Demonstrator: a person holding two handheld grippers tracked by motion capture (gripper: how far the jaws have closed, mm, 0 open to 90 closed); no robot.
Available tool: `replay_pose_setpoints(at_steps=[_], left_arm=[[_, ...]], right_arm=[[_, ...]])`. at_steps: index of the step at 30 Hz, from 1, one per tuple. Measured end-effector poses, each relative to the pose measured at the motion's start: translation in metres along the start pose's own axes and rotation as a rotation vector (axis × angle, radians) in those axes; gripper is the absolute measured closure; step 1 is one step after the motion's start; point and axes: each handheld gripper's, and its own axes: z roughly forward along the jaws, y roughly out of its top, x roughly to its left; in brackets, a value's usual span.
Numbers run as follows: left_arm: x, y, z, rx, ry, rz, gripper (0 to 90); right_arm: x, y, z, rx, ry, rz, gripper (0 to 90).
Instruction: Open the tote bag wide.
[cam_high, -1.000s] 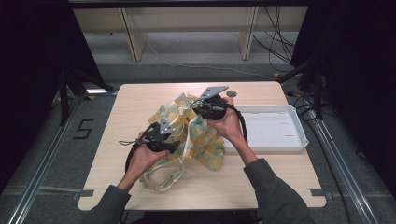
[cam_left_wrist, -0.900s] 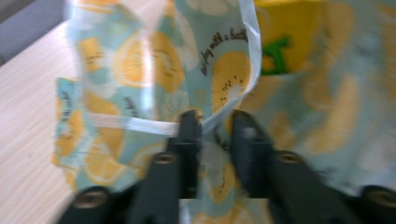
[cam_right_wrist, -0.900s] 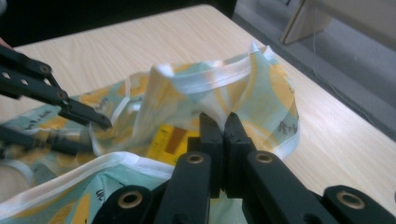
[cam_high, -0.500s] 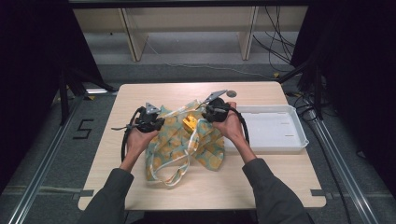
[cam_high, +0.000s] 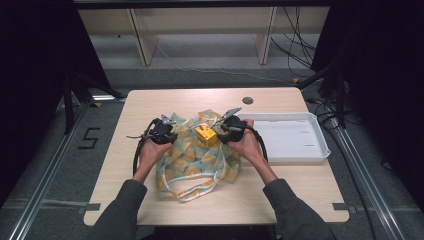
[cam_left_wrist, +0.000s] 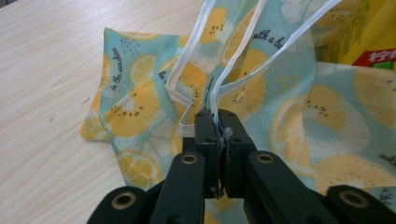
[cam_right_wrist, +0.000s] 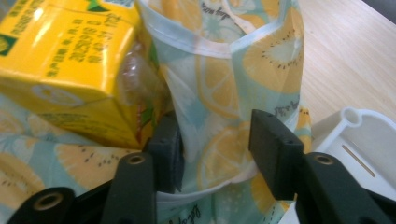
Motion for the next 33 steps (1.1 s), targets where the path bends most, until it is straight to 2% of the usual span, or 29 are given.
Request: replay_pose_setpoints(at_steps=[1,3,4,6,7,8,9,10,11,14,15,16,18,19,22,24,26,27,29,30,31,32,33], left_arm=[[0.001,-0.002,0.000,0.008,-0.005,0.003,87.7],[0.002,-0.005,0.001,0.009,-0.001,-0.005,87.8],[0.004,-0.008,0.002,0.011,0.001,-0.018,87.8],[0.005,-0.010,0.001,0.012,0.001,-0.022,87.8],[0.006,-0.011,0.000,0.013,-0.003,-0.020,87.8],[0.007,-0.012,-0.001,0.010,-0.001,-0.018,87.9],[0.007,-0.013,-0.001,0.008,-0.001,-0.016,87.9],[0.006,-0.013,-0.001,0.016,-0.005,-0.021,87.9],[0.006,-0.013,-0.001,0.015,-0.002,-0.024,87.9],[0.007,-0.012,-0.002,0.008,-0.001,-0.016,87.8],[0.006,-0.012,-0.001,0.011,-0.005,-0.026,87.8],[0.006,-0.012,-0.001,0.012,-0.004,-0.024,87.8],[0.007,-0.012,0.000,0.019,-0.007,-0.019,87.5],[0.007,-0.013,0.000,0.015,-0.010,-0.040,87.3],[0.008,-0.014,0.000,0.025,-0.006,-0.029,87.3],[0.009,-0.016,0.001,0.026,0.000,-0.039,87.5],[0.010,-0.017,0.001,0.039,-0.001,-0.034,87.9],[0.009,-0.018,0.001,0.032,0.007,-0.034,88.1],[0.011,-0.019,0.000,0.049,0.002,-0.026,88.4],[0.011,-0.020,0.000,0.044,0.002,-0.038,88.4],[0.011,-0.021,-0.001,0.032,0.006,-0.036,88.4],[0.013,-0.021,-0.003,0.058,-0.002,-0.016,88.5],[0.013,-0.023,-0.003,0.049,0.003,-0.016,88.5]], right_arm=[[0.000,0.000,0.000,-0.015,-0.008,0.012,49.7],[0.001,0.000,-0.007,-0.031,0.007,0.019,44.5],[0.002,-0.001,-0.010,-0.037,0.013,0.009,43.4],[0.006,-0.005,-0.019,-0.074,-0.012,-0.027,42.6],[0.008,-0.008,-0.022,-0.089,-0.005,-0.029,43.1],[0.011,-0.012,-0.028,-0.096,0.010,-0.029,46.6],[0.011,-0.015,-0.030,-0.081,0.023,-0.035,47.7],[0.013,-0.018,-0.031,-0.074,0.006,-0.043,50.0],[0.012,-0.019,-0.031,-0.049,-0.001,-0.045,56.2],[0.009,-0.022,-0.024,-0.045,0.003,-0.034,73.5],[0.008,-0.022,-0.022,-0.046,0.005,-0.035,80.5],[0.006,-0.023,-0.020,-0.045,0.015,-0.045,84.2],[0.005,-0.023,-0.014,-0.036,0.023,-0.025,87.2],[0.004,-0.023,-0.011,-0.022,0.023,-0.028,87.6],[0.005,-0.022,-0.005,-0.001,0.032,-0.018,87.7],[0.006,-0.021,-0.002,-0.013,0.019,-0.013,86.8],[0.005,-0.019,0.001,-0.002,0.032,0.015,80.4],[0.006,-0.019,0.004,-0.028,0.014,0.043,76.7],[0.004,-0.018,0.007,-0.030,0.004,0.043,74.5],[0.004,-0.018,0.008,-0.025,0.011,0.044,73.5],[0.002,-0.017,0.008,-0.009,0.023,0.023,72.5],[0.004,-0.017,0.009,-0.027,0.014,0.041,71.6],[0.004,-0.016,0.008,-0.012,0.014,0.038,69.5]])
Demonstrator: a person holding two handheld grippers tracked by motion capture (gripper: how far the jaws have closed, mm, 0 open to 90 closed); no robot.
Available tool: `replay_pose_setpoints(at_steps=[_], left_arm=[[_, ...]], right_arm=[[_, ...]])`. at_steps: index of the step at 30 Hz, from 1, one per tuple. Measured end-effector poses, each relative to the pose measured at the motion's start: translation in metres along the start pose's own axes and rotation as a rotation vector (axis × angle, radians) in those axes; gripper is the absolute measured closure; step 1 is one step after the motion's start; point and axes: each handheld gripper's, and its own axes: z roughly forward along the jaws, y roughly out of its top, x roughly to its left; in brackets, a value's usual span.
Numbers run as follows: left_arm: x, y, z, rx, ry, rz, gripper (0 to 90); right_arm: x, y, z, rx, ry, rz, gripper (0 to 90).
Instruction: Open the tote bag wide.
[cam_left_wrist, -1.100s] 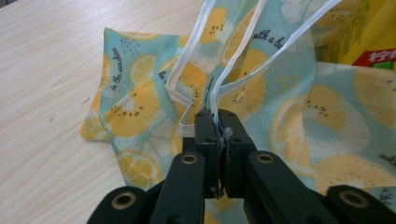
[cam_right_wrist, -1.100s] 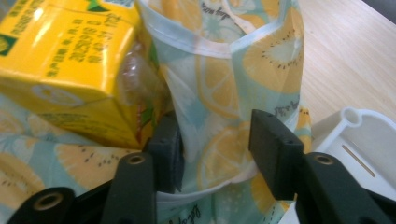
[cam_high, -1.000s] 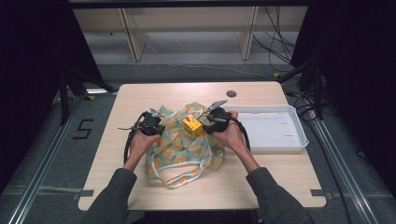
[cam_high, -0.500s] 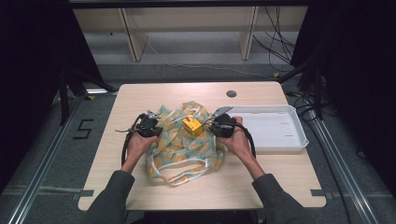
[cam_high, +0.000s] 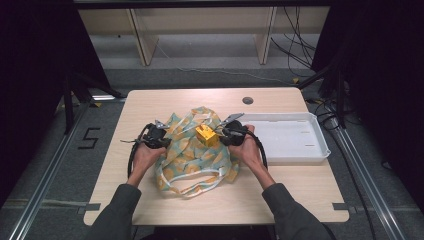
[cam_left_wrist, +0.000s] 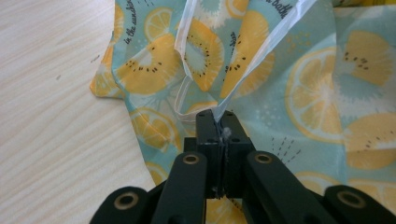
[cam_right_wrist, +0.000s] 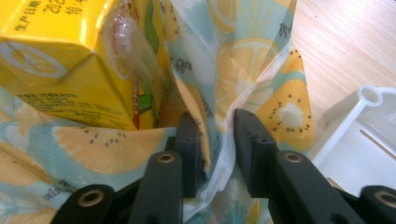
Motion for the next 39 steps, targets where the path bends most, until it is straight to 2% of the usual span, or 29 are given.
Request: replay_pose_setpoints(at_steps=[1,2,4,6,9,10,11,13,14,16,18,19,20,22,23,24,25,26,27,29,30,31,32,34,35,37,39], left_arm=[[0.001,-0.001,0.000,0.004,-0.001,-0.002,88.7],[0.002,-0.003,-0.001,0.021,-0.006,-0.004,88.7],[0.003,-0.007,-0.001,0.018,0.000,-0.011,88.7],[0.007,-0.010,-0.002,0.027,0.000,-0.008,88.7],[0.011,-0.014,-0.004,0.023,-0.002,-0.040,88.3],[0.012,-0.014,-0.006,0.033,-0.003,-0.032,88.1],[0.012,-0.015,-0.006,0.015,0.002,-0.041,88.0],[0.014,-0.014,-0.009,0.026,-0.007,-0.036,87.7],[0.013,-0.014,-0.009,0.014,-0.008,-0.037,87.6],[0.011,-0.014,-0.010,0.000,-0.012,-0.047,87.4],[0.010,-0.013,-0.011,-0.018,-0.012,-0.051,87.1],[0.011,-0.013,-0.012,0.001,-0.011,-0.031,87.0],[0.009,-0.012,-0.012,-0.011,-0.015,-0.049,87.0],[0.008,-0.012,-0.012,-0.014,-0.014,-0.049,86.9],[0.009,-0.012,-0.013,-0.007,-0.013,-0.050,86.8],[0.009,-0.012,-0.013,-0.016,-0.012,-0.048,86.8],[0.009,-0.012,-0.014,-0.005,-0.013,-0.043,86.8],[0.009,-0.012,-0.013,-0.022,-0.010,-0.042,86.7],[0.009,-0.012,-0.013,-0.022,-0.010,-0.043,86.6],[0.010,-0.011,-0.017,0.011,-0.020,-0.019,86.3],[0.009,-0.011,-0.017,0.005,-0.016,-0.024,86.2],[0.008,-0.011,-0.016,-0.022,-0.016,-0.042,86.1],[0.007,-0.011,-0.017,-0.004,-0.017,-0.057,86.1],[0.006,-0.011,-0.017,-0.015,-0.012,-0.051,86.1],[0.006,-0.011,-0.017,-0.015,-0.012,-0.052,86.0],[0.007,-0.011,-0.017,0.000,-0.019,-0.051,85.9],[0.006,-0.011,-0.016,-0.011,-0.013,-0.050,86.0]], right_arm=[[0.001,0.000,0.002,-0.031,-0.023,0.009,66.1],[-0.001,0.000,0.001,-0.020,-0.023,-0.001,63.7],[-0.002,0.000,0.001,-0.030,-0.029,0.019,61.1],[-0.003,0.000,0.000,-0.027,-0.034,0.003,58.0],[-0.001,-0.001,-0.003,-0.045,-0.032,0.020,51.5],[-0.002,-0.001,-0.007,-0.046,-0.034,0.003,49.4],[-0.003,-0.001,-0.012,-0.033,-0.025,-0.007,48.0],[-0.001,-0.002,-0.023,-0.055,-0.039,-0.014,46.2],[-0.002,-0.003,-0.032,-0.041,-0.029,-0.012,45.5],[0.001,-0.007,-0.042,-0.090,-0.037,-0.009,47.0],[0.002,-0.010,-0.052,-0.076,-0.024,-0.031,46.7],[0.003,-0.011,-0.054,-0.082,-0.030,-0.033,45.6],[0.004,-0.012,-0.054,-0.103,-0.049,-0.035,44.6],[0.006,-0.013,-0.057,-0.110,-0.059,-0.034,39.9],[0.006,-0.012,-0.058,-0.115,-0.055,-0.029,38.3],[0.007,-0.012,-0.061,-0.112,-0.028,-0.024,37.8],[0.007,-0.012,-0.063,-0.139,-0.001,-0.018,38.5],[0.007,-0.011,-0.065,-0.167,0.009,-0.032,40.4],[0.009,-0.010,-0.069,-0.185,0.023,-0.069,44.1],[0.010,-0.008,-0.071,-0.193,0.038,-0.099,47.4],[0.012,-0.007,-0.071,-0.201,0.048,-0.107,50.2],[0.013,-0.007,-0.071,-0.193,0.062,-0.114,52.2],[0.012,-0.007,-0.070,-0.195,0.062,-0.141,55.3],[0.012,-0.007,-0.068,-0.185,0.054,-0.185,69.7],[0.013,-0.008,-0.066,-0.168,0.044,-0.193,73.1],[0.012,-0.010,-0.063,-0.129,0.035,-0.179,78.7],[0.009,-0.014,-0.055,-0.103,0.038,-0.164,85.1]])
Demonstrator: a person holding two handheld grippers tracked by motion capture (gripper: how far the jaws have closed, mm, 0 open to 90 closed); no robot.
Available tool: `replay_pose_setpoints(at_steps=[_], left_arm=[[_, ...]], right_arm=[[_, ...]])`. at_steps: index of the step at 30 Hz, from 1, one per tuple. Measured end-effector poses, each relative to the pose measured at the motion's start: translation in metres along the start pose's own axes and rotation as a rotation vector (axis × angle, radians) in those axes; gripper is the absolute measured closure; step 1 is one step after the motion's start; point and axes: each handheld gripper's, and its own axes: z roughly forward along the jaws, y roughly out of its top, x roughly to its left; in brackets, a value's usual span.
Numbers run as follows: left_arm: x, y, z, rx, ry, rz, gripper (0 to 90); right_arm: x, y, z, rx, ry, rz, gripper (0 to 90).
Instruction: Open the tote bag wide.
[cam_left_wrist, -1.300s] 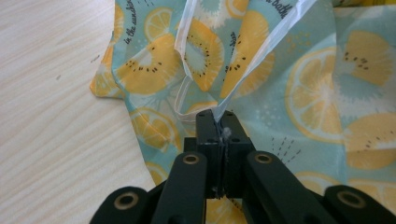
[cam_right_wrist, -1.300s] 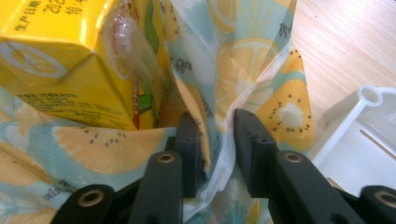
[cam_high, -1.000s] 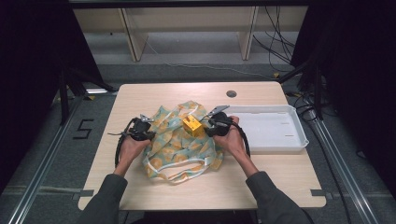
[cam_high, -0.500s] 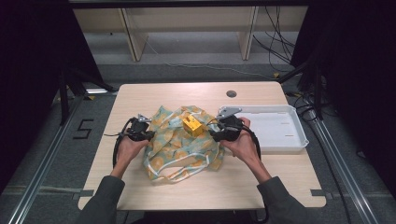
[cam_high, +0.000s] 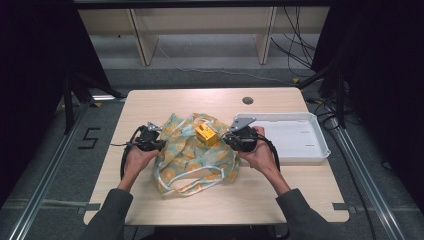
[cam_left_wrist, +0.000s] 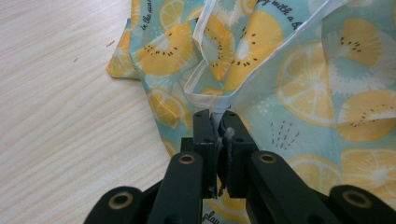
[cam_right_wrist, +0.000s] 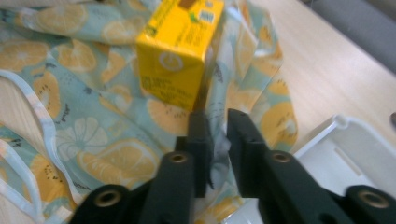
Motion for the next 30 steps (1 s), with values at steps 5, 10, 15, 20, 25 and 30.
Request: replay_pose_setpoints(at_steps=[5,10,15,20,25,30], left_arm=[[0.001,-0.001,0.003,0.017,-0.002,-0.009,86.4],[0.003,-0.004,0.007,0.035,0.005,-0.003,86.3],[-0.003,-0.003,0.006,0.030,-0.005,0.021,83.1],[-0.001,-0.002,0.003,0.034,-0.011,0.003,78.7],[0.000,-0.003,-0.004,0.017,-0.017,-0.027,63.5],[0.002,0.000,-0.022,-0.039,-0.024,-0.071,47.4]], right_arm=[[0.007,-0.012,0.022,0.105,0.010,-0.014,88.0],[0.016,-0.012,0.031,0.148,0.033,-0.009,88.1],[0.017,-0.016,0.041,0.151,0.028,-0.023,88.0],[0.021,-0.017,0.040,0.189,0.046,-0.002,83.2],[0.018,-0.014,0.030,0.140,0.020,0.100,63.0],[0.010,-0.005,0.006,0.049,0.020,0.167,46.2]])
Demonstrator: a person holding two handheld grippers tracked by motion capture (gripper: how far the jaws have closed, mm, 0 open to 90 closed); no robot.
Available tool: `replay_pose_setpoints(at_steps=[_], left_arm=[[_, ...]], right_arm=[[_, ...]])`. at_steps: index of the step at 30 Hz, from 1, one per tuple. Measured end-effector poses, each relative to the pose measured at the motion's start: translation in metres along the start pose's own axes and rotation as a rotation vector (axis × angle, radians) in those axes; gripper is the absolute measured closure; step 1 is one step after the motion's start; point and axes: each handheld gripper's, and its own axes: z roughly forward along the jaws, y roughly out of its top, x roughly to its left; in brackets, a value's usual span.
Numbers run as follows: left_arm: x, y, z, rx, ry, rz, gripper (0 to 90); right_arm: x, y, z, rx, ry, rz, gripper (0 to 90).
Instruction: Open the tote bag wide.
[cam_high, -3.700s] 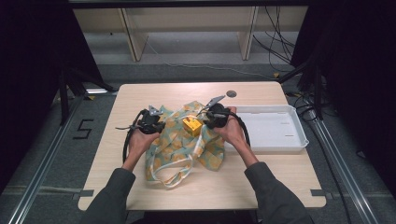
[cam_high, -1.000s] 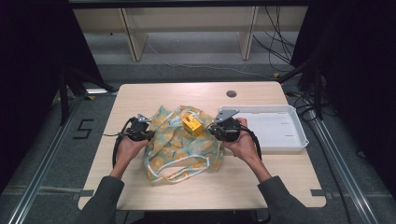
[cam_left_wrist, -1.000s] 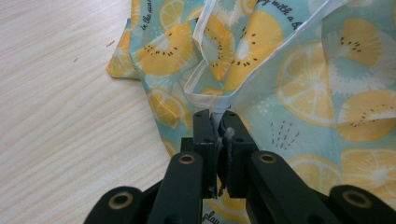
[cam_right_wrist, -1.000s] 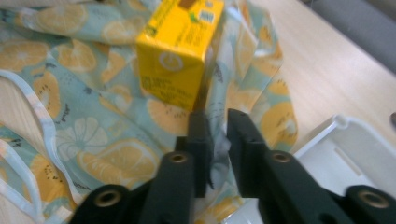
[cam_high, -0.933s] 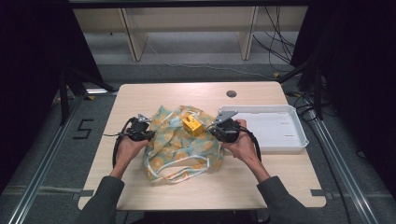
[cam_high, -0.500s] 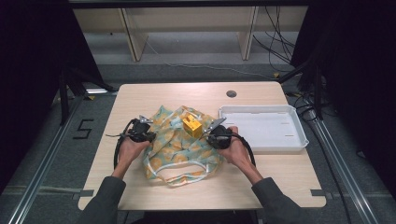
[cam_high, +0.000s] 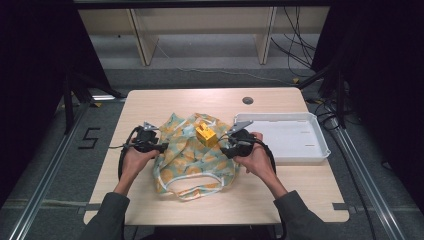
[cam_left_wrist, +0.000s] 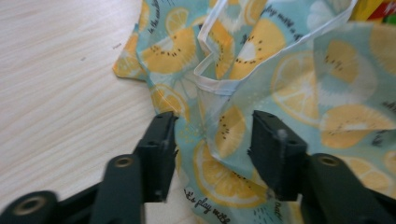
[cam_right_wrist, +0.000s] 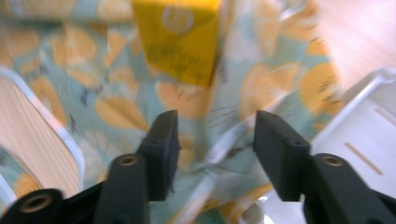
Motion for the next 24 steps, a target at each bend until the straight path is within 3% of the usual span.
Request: replay_pose_setpoints(at_steps=[3,4,6,7,10,11,16,18,21,24], left_arm=[[-0.001,0.002,-0.014,-0.035,0.000,0.001,42.4],[-0.004,0.002,-0.017,-0.069,-0.003,-0.024,40.6],[-0.005,0.002,-0.028,-0.087,-0.026,-0.019,39.2],[-0.007,0.002,-0.033,-0.104,-0.018,-0.017,39.1],[-0.014,-0.002,-0.046,-0.115,-0.039,0.006,38.5],[-0.015,-0.004,-0.050,-0.109,-0.034,0.036,38.4],[-0.030,-0.022,-0.063,-0.100,-0.052,0.059,37.6],[-0.035,-0.032,-0.069,-0.095,-0.081,0.061,37.4],[-0.045,-0.045,-0.075,-0.112,-0.090,0.048,37.4],[-0.052,-0.054,-0.082,-0.118,-0.106,0.068,36.7]], right_arm=[[-0.006,0.005,-0.011,-0.071,0.018,0.012,41.8],[-0.006,0.006,-0.015,-0.095,0.020,0.024,41.1],[-0.009,0.010,-0.024,-0.117,0.041,0.012,42.6],[-0.012,0.012,-0.027,-0.144,0.036,-0.002,43.0],[-0.013,0.016,-0.034,-0.180,0.053,-0.002,43.7],[-0.012,0.017,-0.034,-0.188,0.056,-0.004,44.1],[-0.007,0.024,-0.029,-0.162,0.088,-0.007,43.7],[-0.003,0.028,-0.022,-0.167,0.094,-0.013,43.0],[0.002,0.033,-0.014,-0.154,0.098,-0.037,42.2],[0.007,0.037,-0.005,-0.132,0.116,-0.044,41.3]])
